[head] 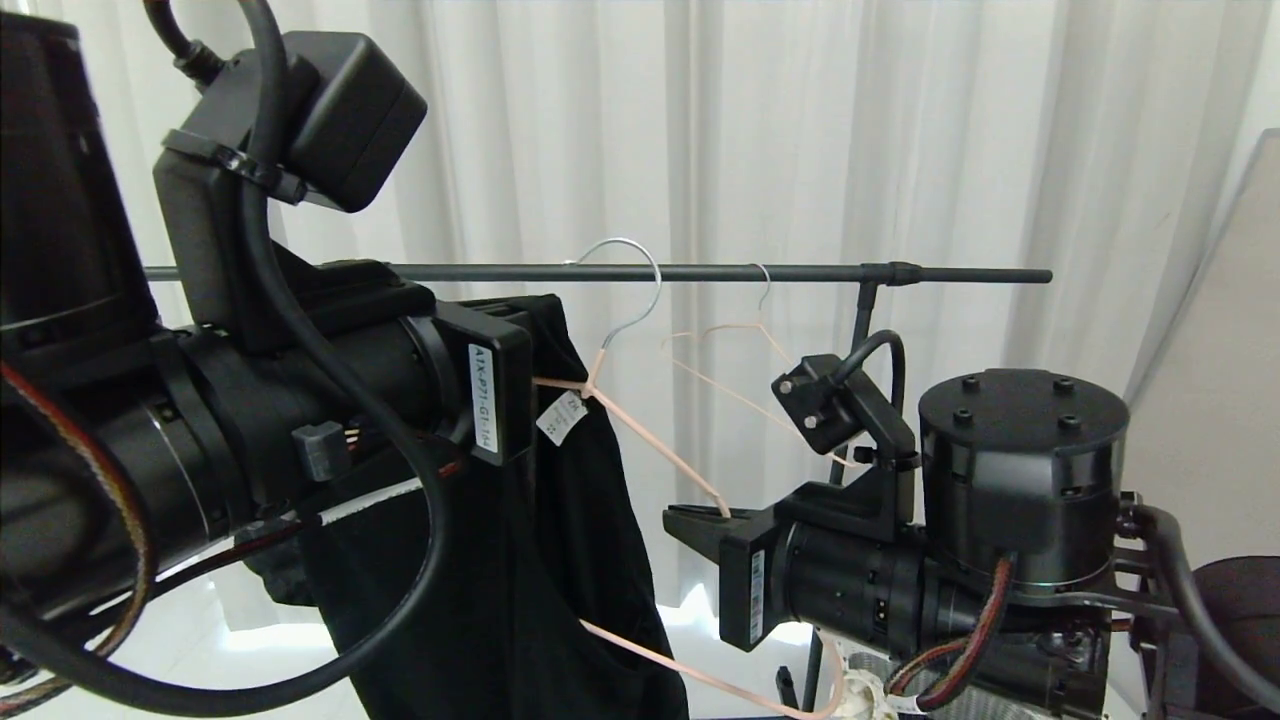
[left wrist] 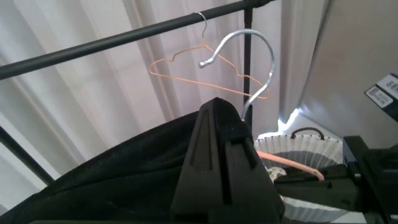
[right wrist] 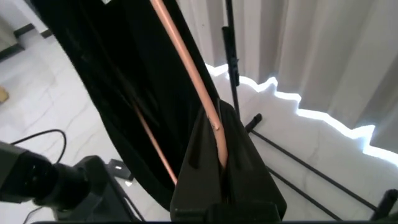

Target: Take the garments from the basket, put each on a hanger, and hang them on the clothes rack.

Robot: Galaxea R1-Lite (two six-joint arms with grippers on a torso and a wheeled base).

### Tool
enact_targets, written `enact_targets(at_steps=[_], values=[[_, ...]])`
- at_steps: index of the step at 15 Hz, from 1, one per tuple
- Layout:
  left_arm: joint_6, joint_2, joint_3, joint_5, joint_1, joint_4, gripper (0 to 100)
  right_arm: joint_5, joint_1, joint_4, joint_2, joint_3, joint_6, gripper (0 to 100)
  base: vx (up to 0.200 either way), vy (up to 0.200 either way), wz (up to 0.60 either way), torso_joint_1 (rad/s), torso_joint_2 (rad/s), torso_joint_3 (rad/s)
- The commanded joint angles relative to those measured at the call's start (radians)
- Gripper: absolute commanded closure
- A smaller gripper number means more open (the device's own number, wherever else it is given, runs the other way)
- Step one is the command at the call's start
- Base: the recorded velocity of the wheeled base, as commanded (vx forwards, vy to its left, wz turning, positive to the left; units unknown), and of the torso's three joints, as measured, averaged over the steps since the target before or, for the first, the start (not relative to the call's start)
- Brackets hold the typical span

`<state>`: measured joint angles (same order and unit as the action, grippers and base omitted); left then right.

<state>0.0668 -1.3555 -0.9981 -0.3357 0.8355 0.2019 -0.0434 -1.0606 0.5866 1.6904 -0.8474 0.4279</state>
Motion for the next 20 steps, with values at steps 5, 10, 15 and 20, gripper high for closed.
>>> enact_targets(at_steps=[5, 10, 15, 20], values=[[0.004, 0.012, 0.022, -0.005, -0.010, 0.002, 0, -0.135, 0.004, 0.004, -0.023, -0.001, -0.004, 100, 0.000, 0.000, 0.00, 0.000, 0.00, 0.000], [0.008, 0.013, 0.022, -0.009, -0.015, 0.002, 0, -0.207, 0.025, 0.035, -0.055, 0.001, -0.083, 100, 0.000, 0.000, 0.00, 0.000, 0.00, 0.000], [0.028, 0.016, 0.030, -0.048, -0.061, 0.056, 0, -0.251, 0.039, 0.038, -0.097, 0.001, -0.141, 100, 0.000, 0.000, 0.00, 0.000, 0.00, 0.000], [0.084, 0.015, 0.098, -0.094, -0.058, 0.056, 0, -0.270, 0.041, 0.071, -0.106, -0.001, -0.230, 100, 0.000, 0.000, 0.00, 0.000, 0.00, 0.000]])
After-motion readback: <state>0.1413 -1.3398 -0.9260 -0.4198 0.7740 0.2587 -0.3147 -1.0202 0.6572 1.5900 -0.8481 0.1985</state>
